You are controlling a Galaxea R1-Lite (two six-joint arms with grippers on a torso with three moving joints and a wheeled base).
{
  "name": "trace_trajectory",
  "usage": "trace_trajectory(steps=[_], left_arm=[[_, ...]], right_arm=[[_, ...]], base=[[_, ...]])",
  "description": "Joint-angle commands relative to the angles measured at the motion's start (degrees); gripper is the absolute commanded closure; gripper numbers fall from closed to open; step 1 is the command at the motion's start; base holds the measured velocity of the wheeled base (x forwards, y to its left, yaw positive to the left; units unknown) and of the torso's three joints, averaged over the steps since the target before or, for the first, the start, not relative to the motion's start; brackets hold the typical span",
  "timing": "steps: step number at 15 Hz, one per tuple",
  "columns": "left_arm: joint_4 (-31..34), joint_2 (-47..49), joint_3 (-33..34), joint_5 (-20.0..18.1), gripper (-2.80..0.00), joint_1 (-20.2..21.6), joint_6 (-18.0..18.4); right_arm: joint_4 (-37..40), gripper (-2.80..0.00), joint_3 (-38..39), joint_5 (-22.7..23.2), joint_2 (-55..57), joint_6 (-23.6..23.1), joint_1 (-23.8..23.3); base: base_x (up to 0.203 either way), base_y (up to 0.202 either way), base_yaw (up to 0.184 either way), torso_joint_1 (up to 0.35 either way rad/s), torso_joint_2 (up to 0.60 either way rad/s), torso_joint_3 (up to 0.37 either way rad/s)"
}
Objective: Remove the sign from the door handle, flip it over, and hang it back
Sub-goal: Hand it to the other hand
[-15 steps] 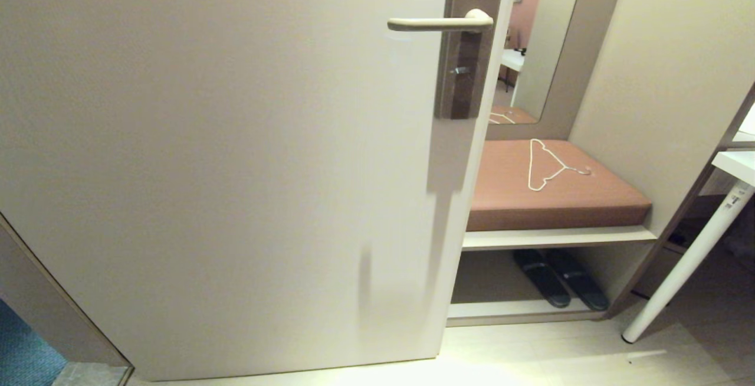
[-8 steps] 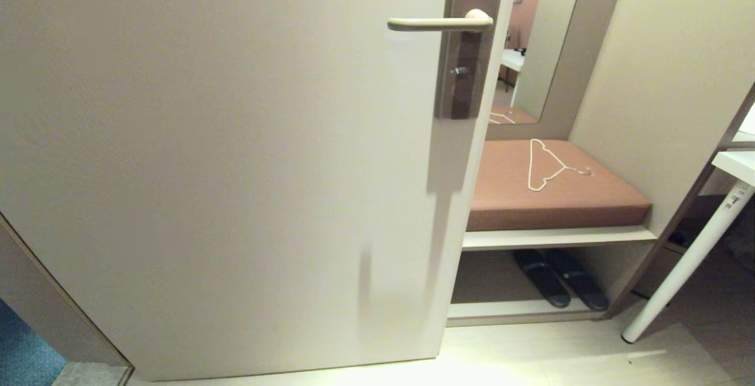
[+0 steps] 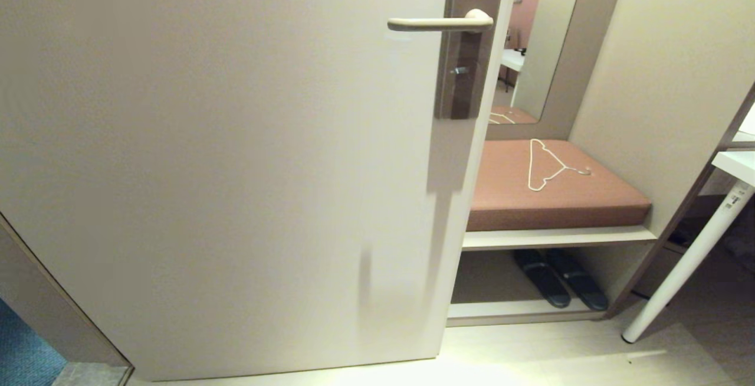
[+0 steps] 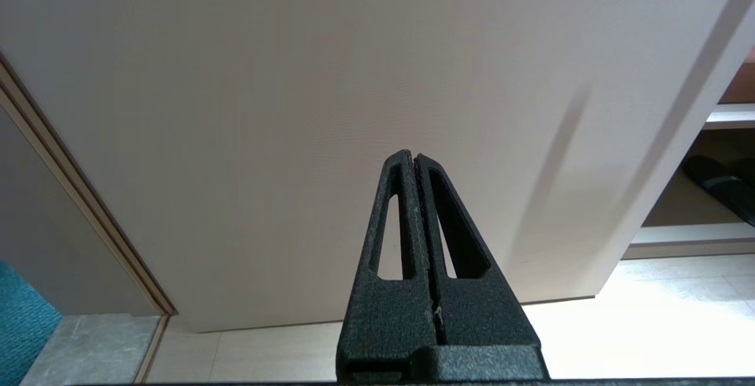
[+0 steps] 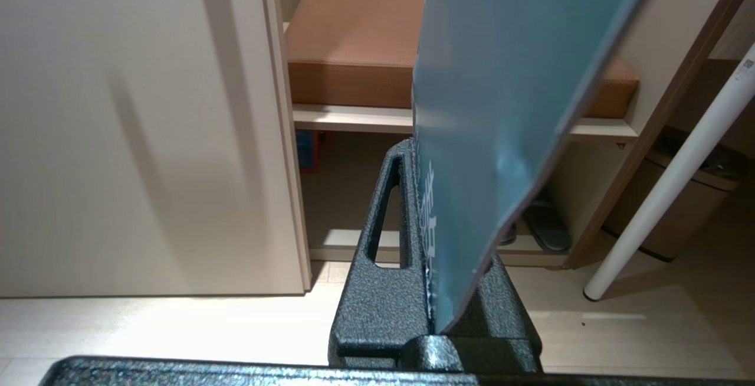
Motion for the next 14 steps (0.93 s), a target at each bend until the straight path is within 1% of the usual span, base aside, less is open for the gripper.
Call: trace_trajectory(steps=[1, 3, 5, 14], left_arm=[[0.0, 0.0, 0.0, 0.0, 0.0, 0.0, 0.0], [0.0, 0.0, 0.0, 0.0, 0.0, 0.0, 0.0], [0.0, 0.0, 0.0, 0.0, 0.0, 0.0, 0.0], [0.0, 0.0, 0.0, 0.1, 0.0, 0.0, 0.0]], right_arm=[[0.0, 0.0, 0.0, 0.0, 0.1, 0.0, 0.0], [0.0, 0.0, 0.0, 0.0, 0.1, 0.0, 0.0], [0.0, 0.0, 0.0, 0.0, 0.1, 0.0, 0.0], [0.0, 0.0, 0.0, 0.0, 0.1, 0.0, 0.0]], base=[[0.0, 0.0, 0.0, 0.0, 0.0, 0.0], [0.0, 0.0, 0.0, 0.0, 0.0, 0.0], [-0.001, -0.117, -0.008, 0.002, 0.0, 0.002], [0.0, -0.194, -0.001, 0.002, 0.0, 0.002]])
